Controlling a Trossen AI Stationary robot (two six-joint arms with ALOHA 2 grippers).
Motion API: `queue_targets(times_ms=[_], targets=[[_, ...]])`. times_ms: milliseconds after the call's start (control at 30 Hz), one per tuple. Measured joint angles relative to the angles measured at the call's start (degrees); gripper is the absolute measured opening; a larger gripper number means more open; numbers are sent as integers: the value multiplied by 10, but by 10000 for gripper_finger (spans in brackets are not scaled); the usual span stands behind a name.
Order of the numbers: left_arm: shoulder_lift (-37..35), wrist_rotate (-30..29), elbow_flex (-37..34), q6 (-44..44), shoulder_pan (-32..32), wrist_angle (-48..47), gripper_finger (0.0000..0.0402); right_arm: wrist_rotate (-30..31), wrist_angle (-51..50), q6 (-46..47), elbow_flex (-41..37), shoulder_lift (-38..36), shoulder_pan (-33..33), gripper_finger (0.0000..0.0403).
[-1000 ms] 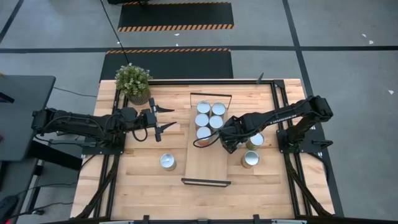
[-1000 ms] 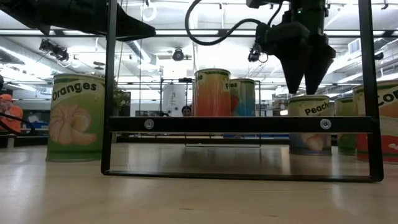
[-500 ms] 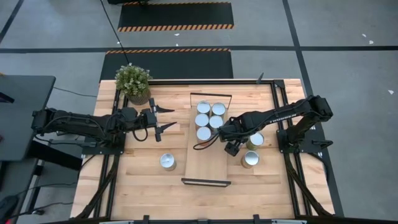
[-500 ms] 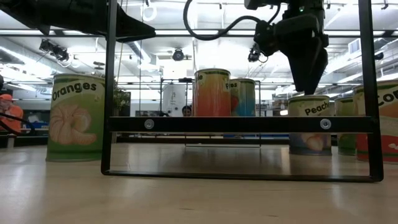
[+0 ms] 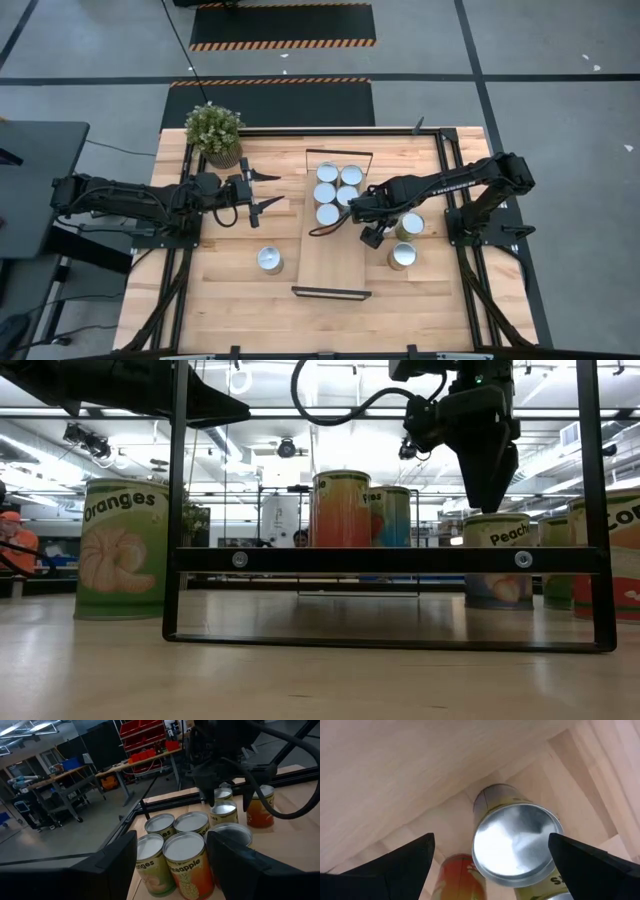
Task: Pick and place cans onto a shelf
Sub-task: Put the canned peaches on the shelf
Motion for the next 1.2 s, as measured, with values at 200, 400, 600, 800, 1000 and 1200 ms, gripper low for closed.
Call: queue_targets(times_ms=[200, 400, 600, 800, 1000, 1200], targets=[[0, 0, 0, 0, 0, 0, 245, 1, 1, -9, 0, 0, 0, 400], [0, 0, 0, 0, 0, 0, 245, 1, 8, -26, 0, 0, 1, 400], [0, 0, 0, 0, 0, 0, 245, -7, 16, -37, 2, 0, 1, 400], [0, 0, 0, 0, 0, 0, 245, -4, -13, -29, 55, 0, -4, 400], [0, 0, 0, 0, 0, -3, 245, 46, -47, -96, 101, 0, -6, 400], [0, 0, 0, 0, 0, -5, 245, 65, -30, -202, 101, 0, 20, 400]])
